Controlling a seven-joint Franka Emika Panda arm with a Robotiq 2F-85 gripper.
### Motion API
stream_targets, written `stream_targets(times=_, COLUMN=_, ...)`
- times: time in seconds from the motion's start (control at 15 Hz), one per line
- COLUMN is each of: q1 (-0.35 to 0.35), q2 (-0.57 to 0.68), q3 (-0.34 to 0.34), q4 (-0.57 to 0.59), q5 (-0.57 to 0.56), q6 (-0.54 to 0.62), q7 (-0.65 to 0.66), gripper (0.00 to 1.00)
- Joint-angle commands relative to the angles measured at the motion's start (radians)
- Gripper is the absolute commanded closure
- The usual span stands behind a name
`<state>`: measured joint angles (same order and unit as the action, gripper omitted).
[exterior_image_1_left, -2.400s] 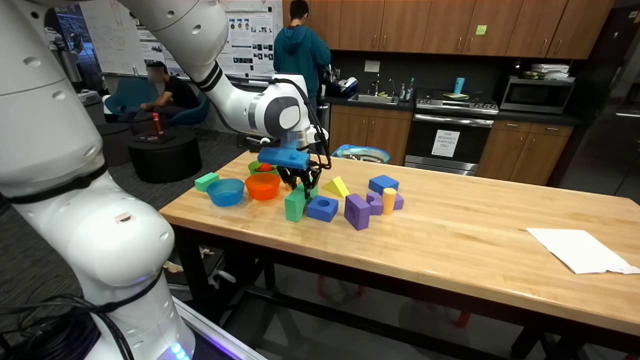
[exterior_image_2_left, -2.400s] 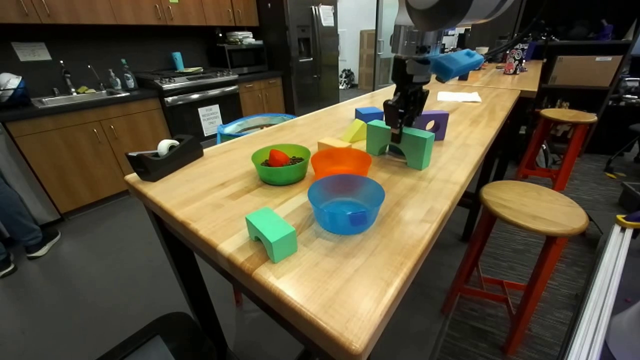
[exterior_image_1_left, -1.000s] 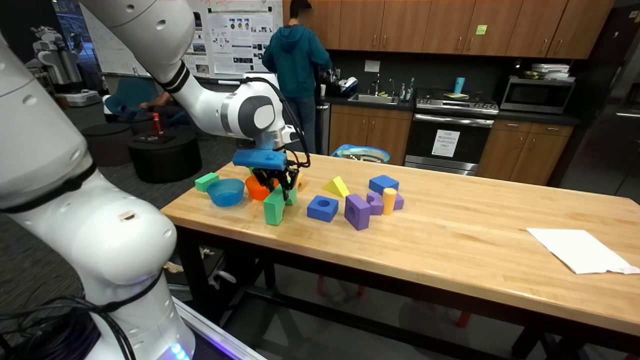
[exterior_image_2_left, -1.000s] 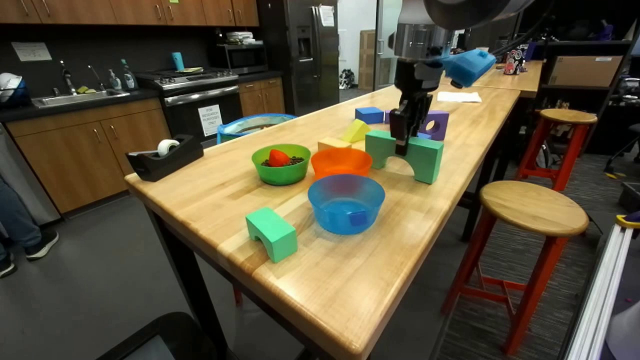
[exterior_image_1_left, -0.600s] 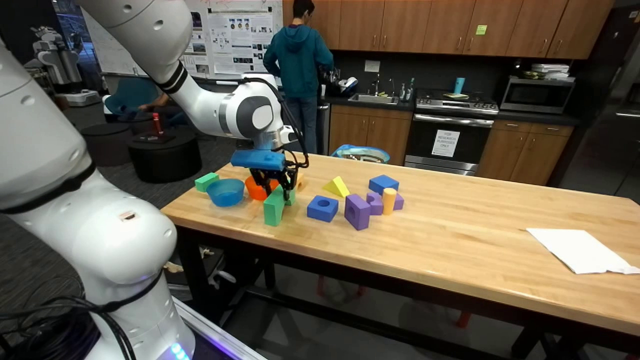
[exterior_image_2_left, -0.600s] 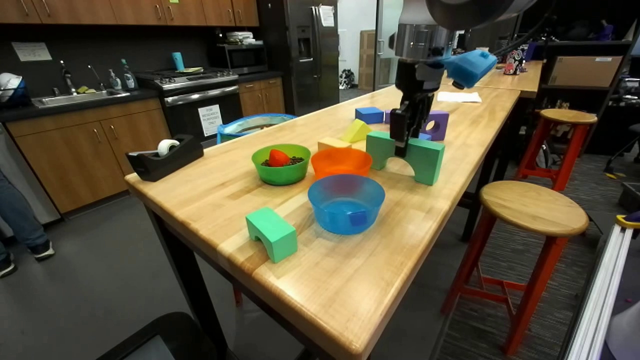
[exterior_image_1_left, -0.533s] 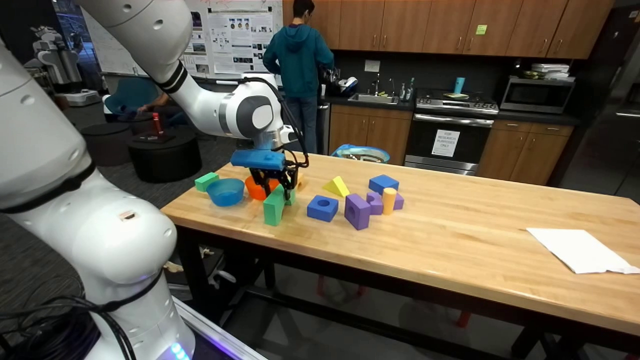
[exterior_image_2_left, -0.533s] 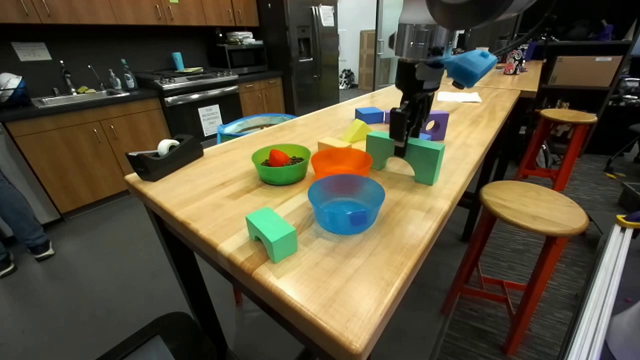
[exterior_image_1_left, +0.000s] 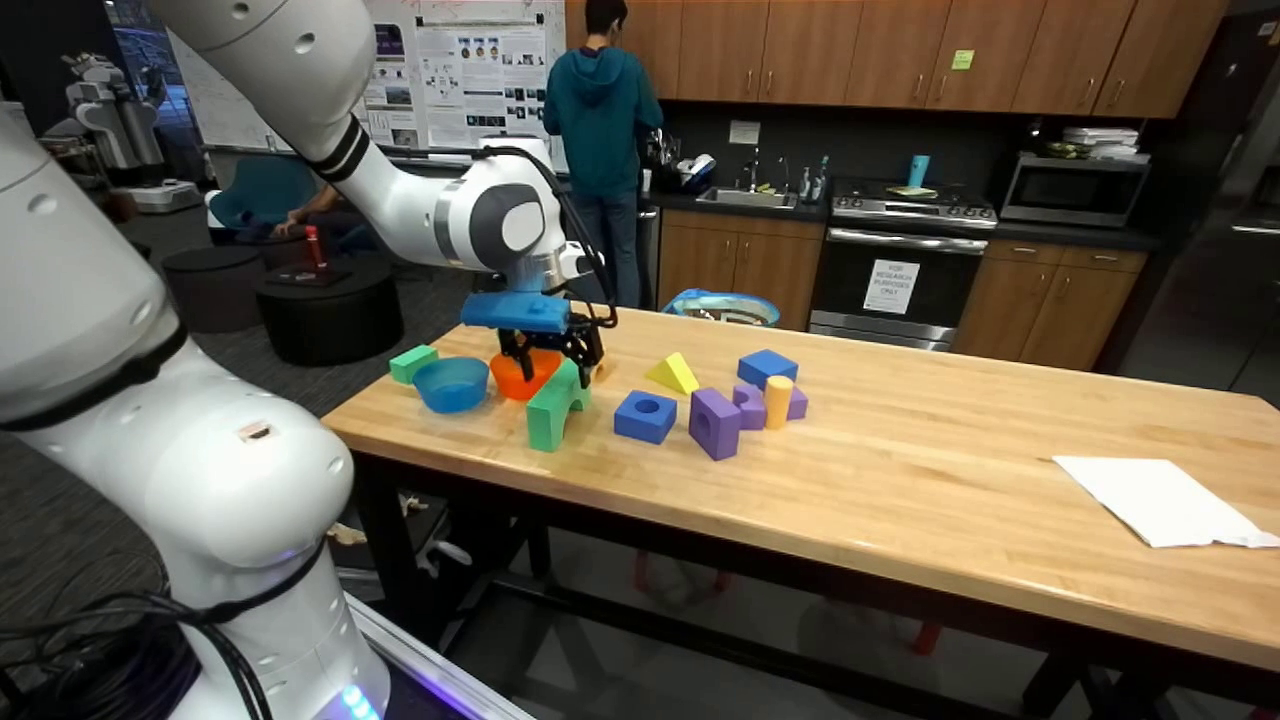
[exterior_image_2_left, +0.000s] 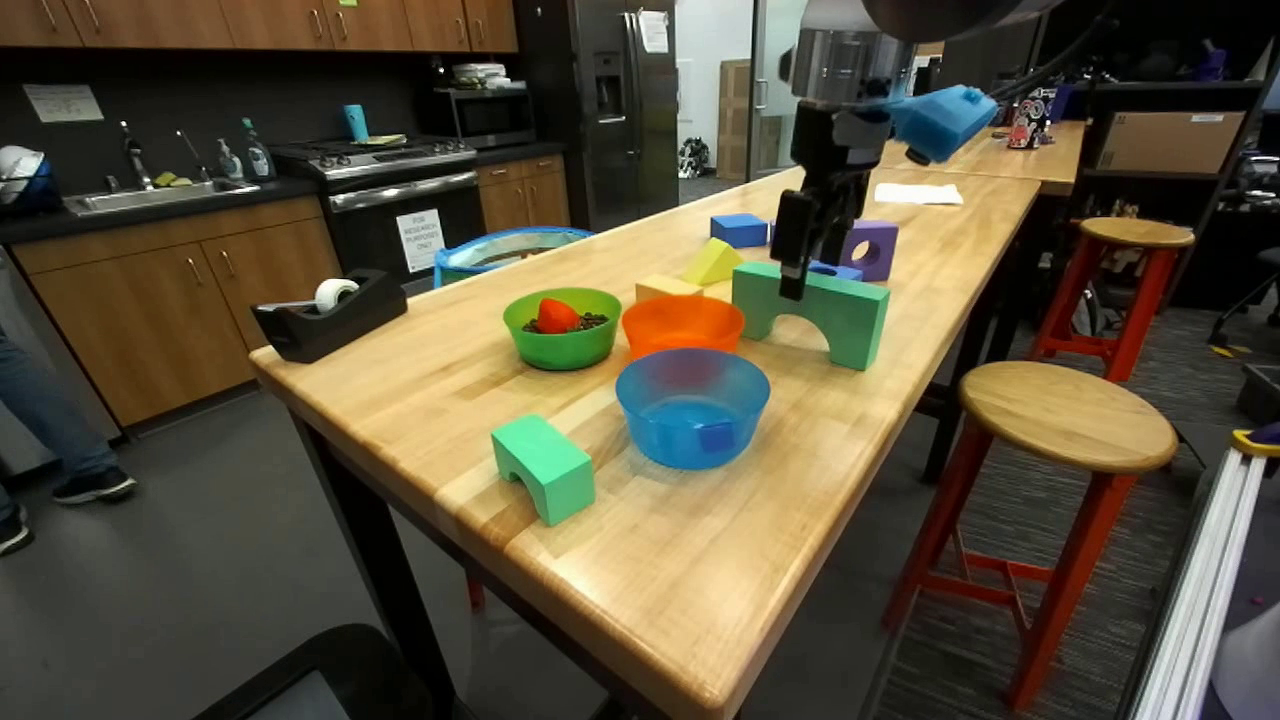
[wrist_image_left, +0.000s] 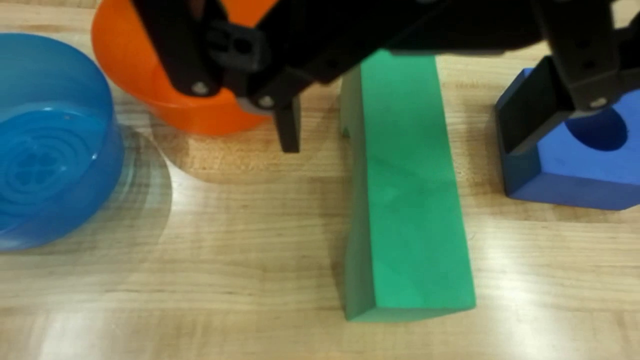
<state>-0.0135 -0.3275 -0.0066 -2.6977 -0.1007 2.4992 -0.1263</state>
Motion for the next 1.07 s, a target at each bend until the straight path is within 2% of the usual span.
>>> stream_targets(times=0.0, q1=0.001, q2=-0.084, q3=-0.003, q4=-0.013, q5=-0.002, q6=-0.027, q7=0.009, gripper=0.00)
stream_targets(times=0.4, q1=-0.020, q2=-0.142, q3=-0.039, q4=0.023, q5=0.010, q6=-0.050, q7=-0.003, gripper=0.00)
stream_targets(times=1.0, q1=-0.087, q2=-0.117, q3=-0.126, q4=0.131, q5=0.019, q6=-0.103, q7=-0.005, gripper=0.00)
